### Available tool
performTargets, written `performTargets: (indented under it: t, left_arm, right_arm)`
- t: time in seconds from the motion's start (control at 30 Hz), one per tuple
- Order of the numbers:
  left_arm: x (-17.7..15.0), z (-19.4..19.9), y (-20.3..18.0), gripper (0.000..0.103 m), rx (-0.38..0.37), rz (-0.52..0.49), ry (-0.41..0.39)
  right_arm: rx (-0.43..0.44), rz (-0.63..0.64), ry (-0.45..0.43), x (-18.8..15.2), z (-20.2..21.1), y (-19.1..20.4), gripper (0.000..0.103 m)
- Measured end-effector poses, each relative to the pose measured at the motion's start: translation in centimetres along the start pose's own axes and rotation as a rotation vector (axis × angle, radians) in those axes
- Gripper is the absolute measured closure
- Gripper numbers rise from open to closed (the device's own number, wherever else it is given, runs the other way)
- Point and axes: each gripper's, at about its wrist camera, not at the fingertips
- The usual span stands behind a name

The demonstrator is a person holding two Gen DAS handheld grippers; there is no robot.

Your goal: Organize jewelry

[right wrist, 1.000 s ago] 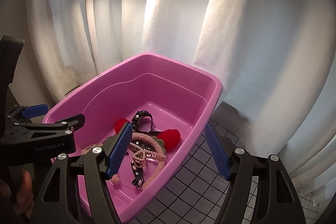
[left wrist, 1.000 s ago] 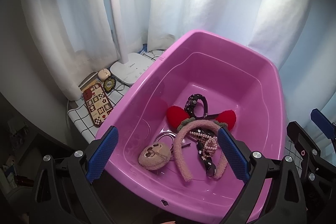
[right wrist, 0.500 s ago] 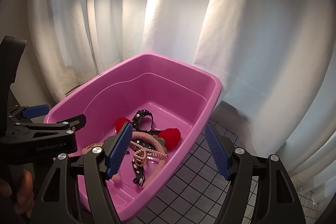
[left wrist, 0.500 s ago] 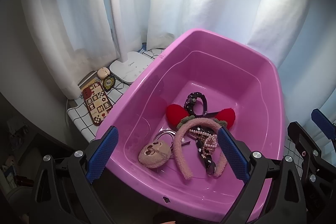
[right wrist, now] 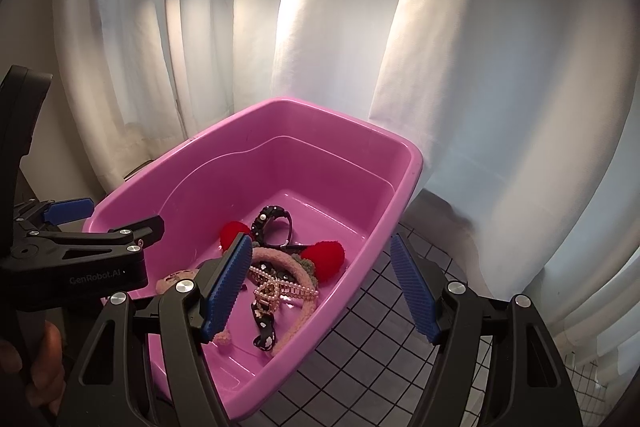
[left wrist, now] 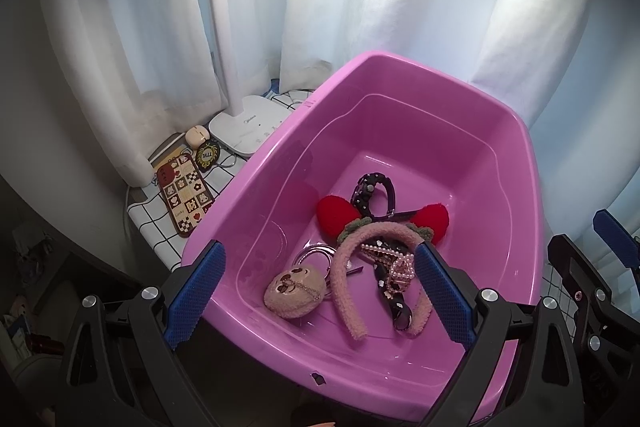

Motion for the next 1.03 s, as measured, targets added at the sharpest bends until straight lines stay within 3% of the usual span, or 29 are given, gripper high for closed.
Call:
performTargets:
  t: [1.03]
  left_arm:
    - [0.13, -0.24, 0.50, 0.009, -0.006, -0.002, 0.012]
  right_arm:
    - [0.002, -0.003, 0.007, -0.18, -0.22, 0.08, 0.034]
Point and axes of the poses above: each gripper's, at about its wrist camera, not at the fingertips, and z roughly against the way its jaws point, y to its left, x to its top, and after that the axes turned 5 degrees about -x, right-handed
